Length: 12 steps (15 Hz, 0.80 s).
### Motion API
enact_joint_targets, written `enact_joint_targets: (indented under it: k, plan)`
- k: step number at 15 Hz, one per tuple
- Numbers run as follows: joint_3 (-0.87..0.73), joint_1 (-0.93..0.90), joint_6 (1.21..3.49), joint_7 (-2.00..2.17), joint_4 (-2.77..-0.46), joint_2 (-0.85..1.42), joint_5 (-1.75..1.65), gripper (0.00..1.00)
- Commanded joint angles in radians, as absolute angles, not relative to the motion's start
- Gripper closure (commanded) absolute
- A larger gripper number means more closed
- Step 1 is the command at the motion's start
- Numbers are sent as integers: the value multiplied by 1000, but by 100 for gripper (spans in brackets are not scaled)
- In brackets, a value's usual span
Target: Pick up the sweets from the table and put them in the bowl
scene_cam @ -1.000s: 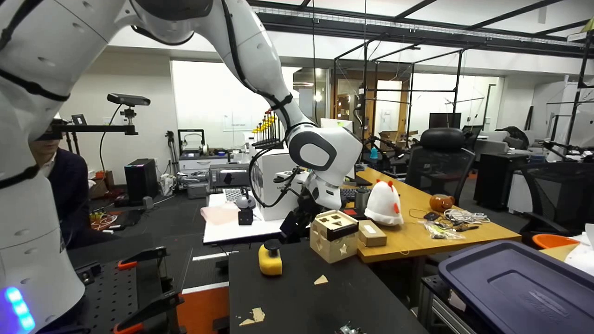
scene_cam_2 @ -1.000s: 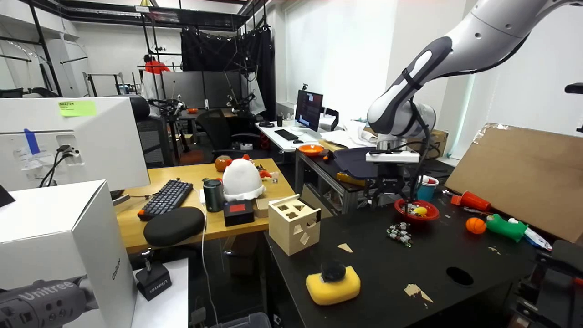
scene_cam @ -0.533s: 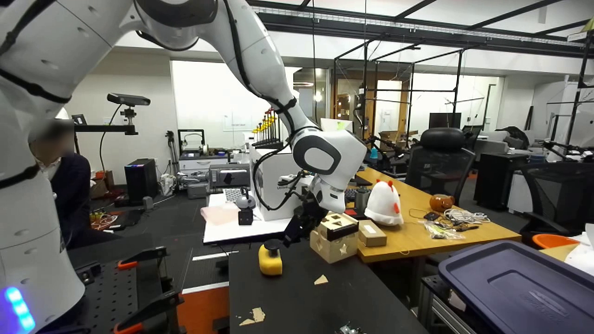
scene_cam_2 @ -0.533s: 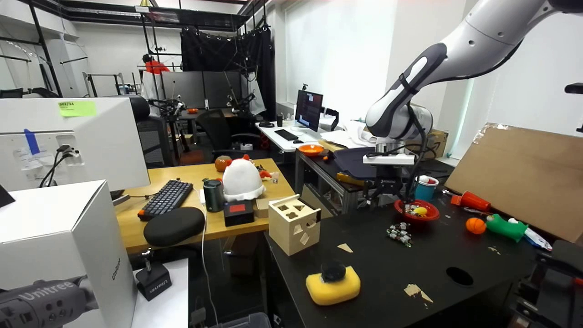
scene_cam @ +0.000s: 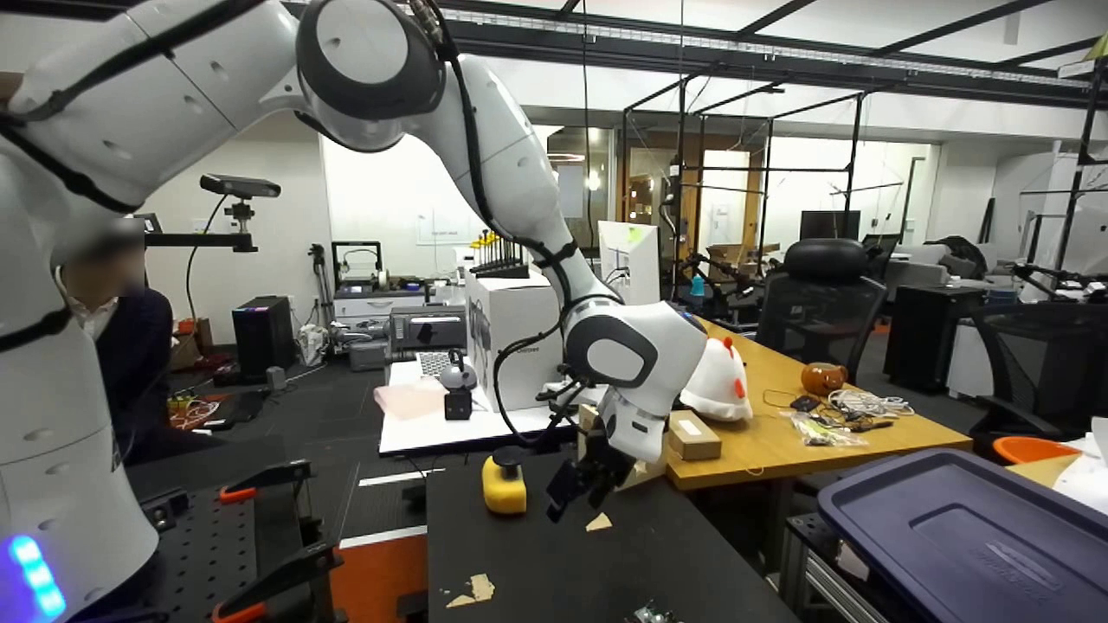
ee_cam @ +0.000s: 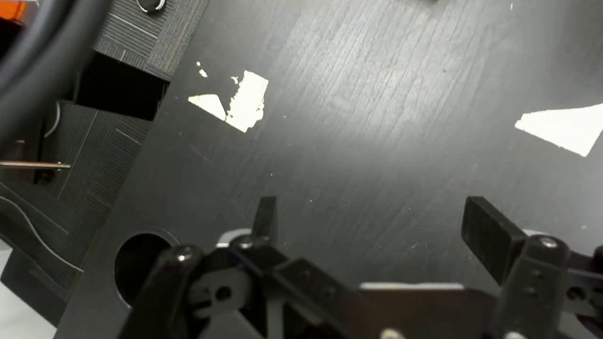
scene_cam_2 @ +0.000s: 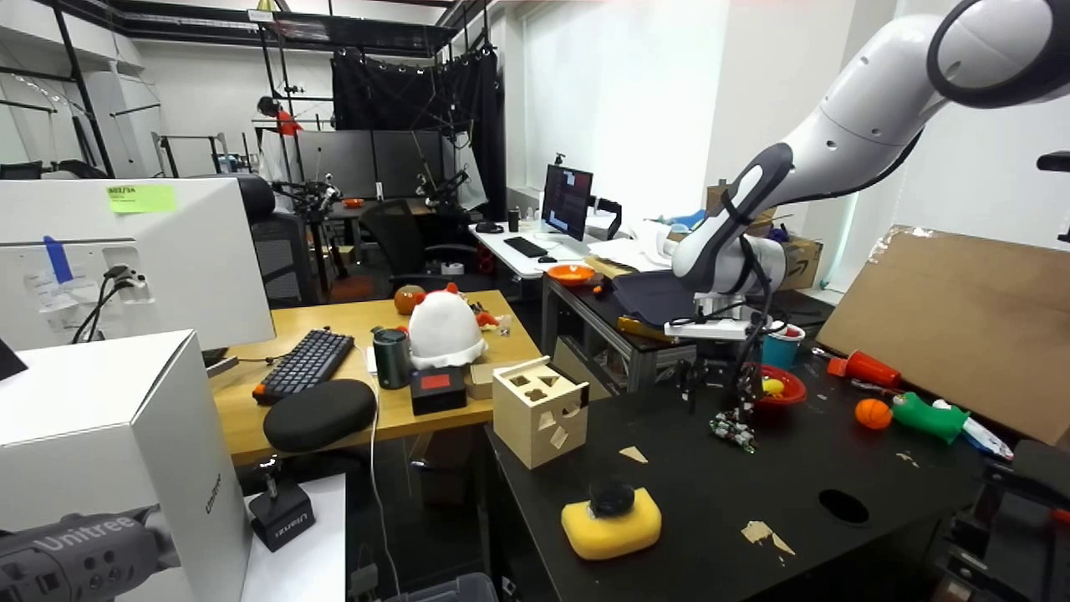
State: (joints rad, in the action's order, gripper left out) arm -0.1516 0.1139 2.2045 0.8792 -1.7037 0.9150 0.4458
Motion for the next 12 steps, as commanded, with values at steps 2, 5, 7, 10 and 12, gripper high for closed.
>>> enact_joint_targets:
  k: [2,5,7,10,12]
  plan:
    - [-140,146,2281,1005,-1632,1025,508,0]
    - [-140,152,2366,1098,-1627,1065,549,0]
    - [-140,159,2417,1169,-1636,1081,573,0]
    - [-138,169,2495,1252,-1668,1076,610,0]
    - [-140,168,2552,1286,-1701,1050,630,0]
